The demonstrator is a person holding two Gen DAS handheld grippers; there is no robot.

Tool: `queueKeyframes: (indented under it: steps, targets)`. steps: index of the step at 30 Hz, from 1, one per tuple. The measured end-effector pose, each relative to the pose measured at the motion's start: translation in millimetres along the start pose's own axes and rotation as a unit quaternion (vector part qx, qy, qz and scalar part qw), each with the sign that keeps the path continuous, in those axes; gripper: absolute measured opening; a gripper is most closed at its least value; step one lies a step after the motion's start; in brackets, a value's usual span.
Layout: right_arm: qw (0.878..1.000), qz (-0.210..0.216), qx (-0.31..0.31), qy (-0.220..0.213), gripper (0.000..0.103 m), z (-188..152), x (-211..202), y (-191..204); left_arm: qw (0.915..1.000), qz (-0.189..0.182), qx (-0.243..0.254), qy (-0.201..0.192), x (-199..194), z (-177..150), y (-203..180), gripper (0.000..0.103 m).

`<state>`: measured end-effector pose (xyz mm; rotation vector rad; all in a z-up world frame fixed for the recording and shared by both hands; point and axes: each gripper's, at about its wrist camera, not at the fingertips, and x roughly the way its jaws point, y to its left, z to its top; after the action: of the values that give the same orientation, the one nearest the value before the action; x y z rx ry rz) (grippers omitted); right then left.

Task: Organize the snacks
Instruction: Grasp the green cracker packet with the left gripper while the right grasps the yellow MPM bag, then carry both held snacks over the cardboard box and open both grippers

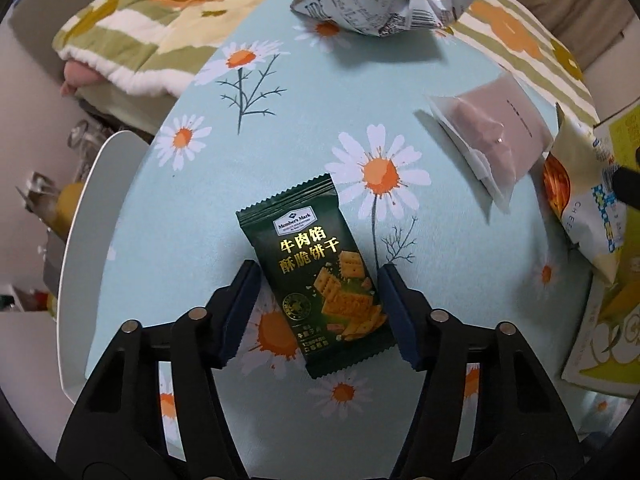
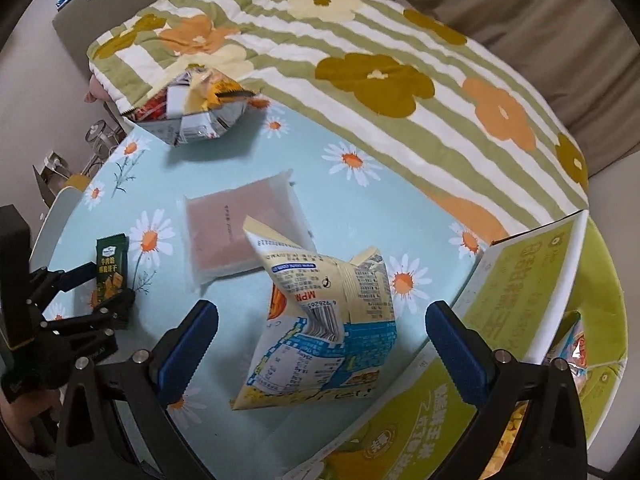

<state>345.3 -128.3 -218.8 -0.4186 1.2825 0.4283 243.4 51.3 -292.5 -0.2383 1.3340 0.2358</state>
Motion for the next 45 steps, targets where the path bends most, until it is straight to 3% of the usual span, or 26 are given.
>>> queueKeyframes:
  steps: [5,10,15,22,25,26,29,33,41,45]
  targets:
    - [0.999,-0.016,-0.022,0.031,0.103,9,13,0,1.0,-0.008,0.0,-0.003,-1,-1,7,0.048]
    - [0.998,-0.014,-0.04,0.048,0.103,14,18,4,0.9987,-0.046,-0.021,0.0,-3,1,22,0.046]
    - [0.995,0.031,-0.02,0.09,0.103,15,33,1,0.9936,-0.094,-0.062,0.006,-2,3,40,0.045]
    - [0.99,0.036,-0.013,0.134,0.101,16,58,-5,0.991,-0.116,-0.067,-0.002,-8,4,44,0.045]
    - [0.987,0.038,-0.013,0.154,0.09,17,68,-3,0.9901,-0.123,-0.067,-0.01,-14,5,46,0.045]
    - [0.987,0.036,-0.013,0.159,0.08,16,71,-3,0.9896,-0.127,-0.067,-0.011,-16,6,47,0.045]
    - [0.988,0.027,-0.024,0.152,0.074,15,70,2,0.9879,-0.137,-0.071,-0.016,-21,9,52,0.045]
    - [0.991,0.028,-0.018,0.129,0.053,14,58,6,0.9859,-0.151,-0.069,-0.026,-32,14,56,0.045]
    - [0.996,0.063,0.056,0.032,0.051,12,-6,-1,0.982,-0.176,-0.031,-0.061,-70,30,51,0.045]
    - [0.995,0.054,0.083,-0.02,0.051,8,-47,-1,0.9767,-0.193,0.016,-0.093,-100,44,38,0.045]
